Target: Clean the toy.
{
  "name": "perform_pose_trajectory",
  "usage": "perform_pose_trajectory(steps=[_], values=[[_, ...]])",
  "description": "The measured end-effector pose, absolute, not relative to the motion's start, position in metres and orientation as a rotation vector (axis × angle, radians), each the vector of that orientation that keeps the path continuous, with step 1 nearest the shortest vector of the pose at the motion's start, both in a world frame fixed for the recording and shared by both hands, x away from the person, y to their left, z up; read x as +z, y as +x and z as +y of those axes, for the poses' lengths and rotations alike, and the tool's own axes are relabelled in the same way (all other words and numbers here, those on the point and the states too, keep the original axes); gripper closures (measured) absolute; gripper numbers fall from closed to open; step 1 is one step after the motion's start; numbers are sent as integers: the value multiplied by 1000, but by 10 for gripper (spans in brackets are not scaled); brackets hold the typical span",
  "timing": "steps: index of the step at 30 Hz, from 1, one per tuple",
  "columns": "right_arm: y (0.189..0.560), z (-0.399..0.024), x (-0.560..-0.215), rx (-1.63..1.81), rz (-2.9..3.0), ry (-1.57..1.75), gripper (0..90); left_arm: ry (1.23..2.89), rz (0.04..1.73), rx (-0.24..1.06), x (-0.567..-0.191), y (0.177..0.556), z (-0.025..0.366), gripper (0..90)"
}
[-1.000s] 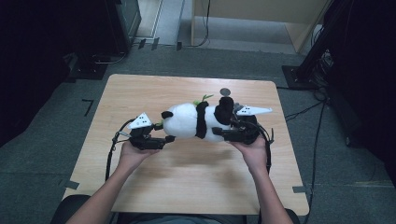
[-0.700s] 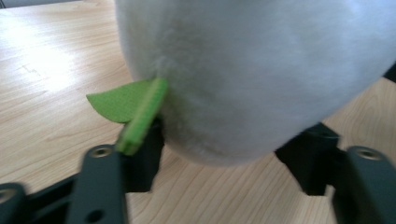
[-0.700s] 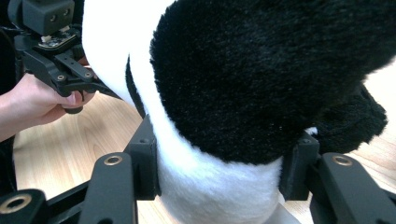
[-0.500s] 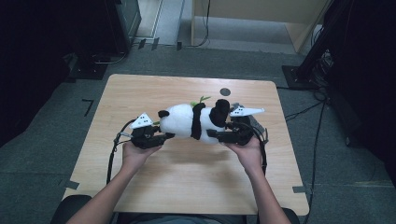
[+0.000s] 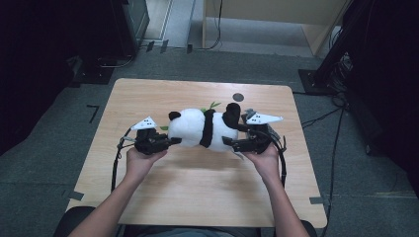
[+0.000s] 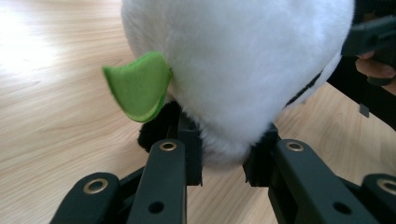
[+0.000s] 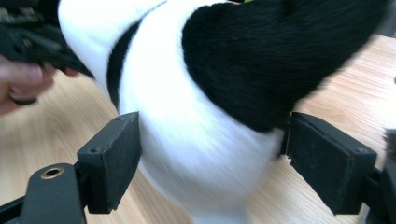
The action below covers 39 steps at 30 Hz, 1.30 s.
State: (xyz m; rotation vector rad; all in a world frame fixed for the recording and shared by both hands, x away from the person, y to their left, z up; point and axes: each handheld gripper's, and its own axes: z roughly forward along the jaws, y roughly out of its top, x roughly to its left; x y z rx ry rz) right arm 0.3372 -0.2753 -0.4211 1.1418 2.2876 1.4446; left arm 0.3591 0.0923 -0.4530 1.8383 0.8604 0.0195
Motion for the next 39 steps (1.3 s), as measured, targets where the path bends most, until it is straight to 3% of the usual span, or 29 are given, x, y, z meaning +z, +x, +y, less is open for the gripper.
perform_pose_trajectory(steps=[7,16,18,22,26,33,39], values=[[340,-286,-438,1561,2315,1137,198,1745,926,-20,-449,366,107,742],[343,-259,-452,1476,2350,972,166,1715,893,-71,-443,360,104,738],[343,-256,-455,1442,2345,971,187,1718,894,-77,-444,360,102,737],[340,-248,-454,1326,2310,1024,352,1743,901,-56,-447,360,96,723],[336,-249,-446,1296,2291,1050,443,1800,881,53,-446,356,90,665],[333,-253,-437,1312,2306,1096,443,1839,829,170,-447,351,87,480],[332,-260,-431,1382,2301,1136,442,1861,793,192,-451,350,85,420]])
